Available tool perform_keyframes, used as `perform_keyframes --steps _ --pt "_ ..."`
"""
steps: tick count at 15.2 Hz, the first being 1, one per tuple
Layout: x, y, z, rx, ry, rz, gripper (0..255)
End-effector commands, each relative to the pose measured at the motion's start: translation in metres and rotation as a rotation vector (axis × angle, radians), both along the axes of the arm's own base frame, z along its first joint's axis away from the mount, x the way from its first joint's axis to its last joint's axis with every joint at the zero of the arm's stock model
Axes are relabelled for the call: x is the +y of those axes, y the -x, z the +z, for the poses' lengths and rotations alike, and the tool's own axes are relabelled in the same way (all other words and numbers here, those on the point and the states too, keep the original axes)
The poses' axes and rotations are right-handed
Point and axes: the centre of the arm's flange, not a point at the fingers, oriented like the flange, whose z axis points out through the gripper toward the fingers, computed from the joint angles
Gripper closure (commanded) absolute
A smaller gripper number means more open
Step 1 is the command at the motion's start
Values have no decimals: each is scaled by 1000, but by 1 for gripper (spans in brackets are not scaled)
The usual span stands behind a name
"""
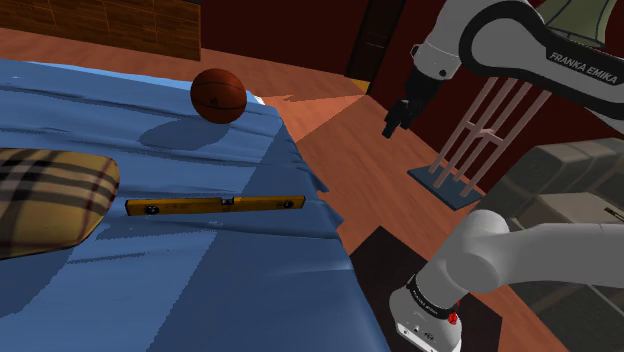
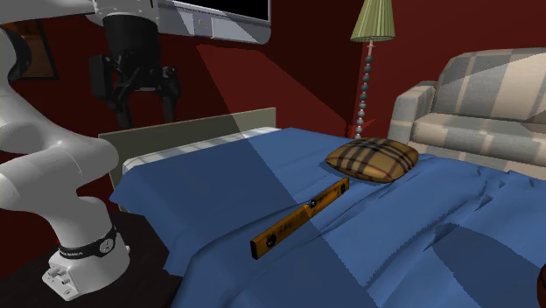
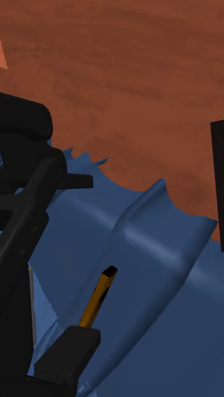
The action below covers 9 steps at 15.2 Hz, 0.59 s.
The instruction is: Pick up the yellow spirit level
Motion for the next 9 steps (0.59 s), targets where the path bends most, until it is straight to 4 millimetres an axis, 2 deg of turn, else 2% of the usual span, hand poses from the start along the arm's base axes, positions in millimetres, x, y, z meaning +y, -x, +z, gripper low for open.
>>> perform_keyframes --steps 1,9 --pt "0 0 0 0 0 0 0" --pt "35 -87 -52 39 15 214 0"
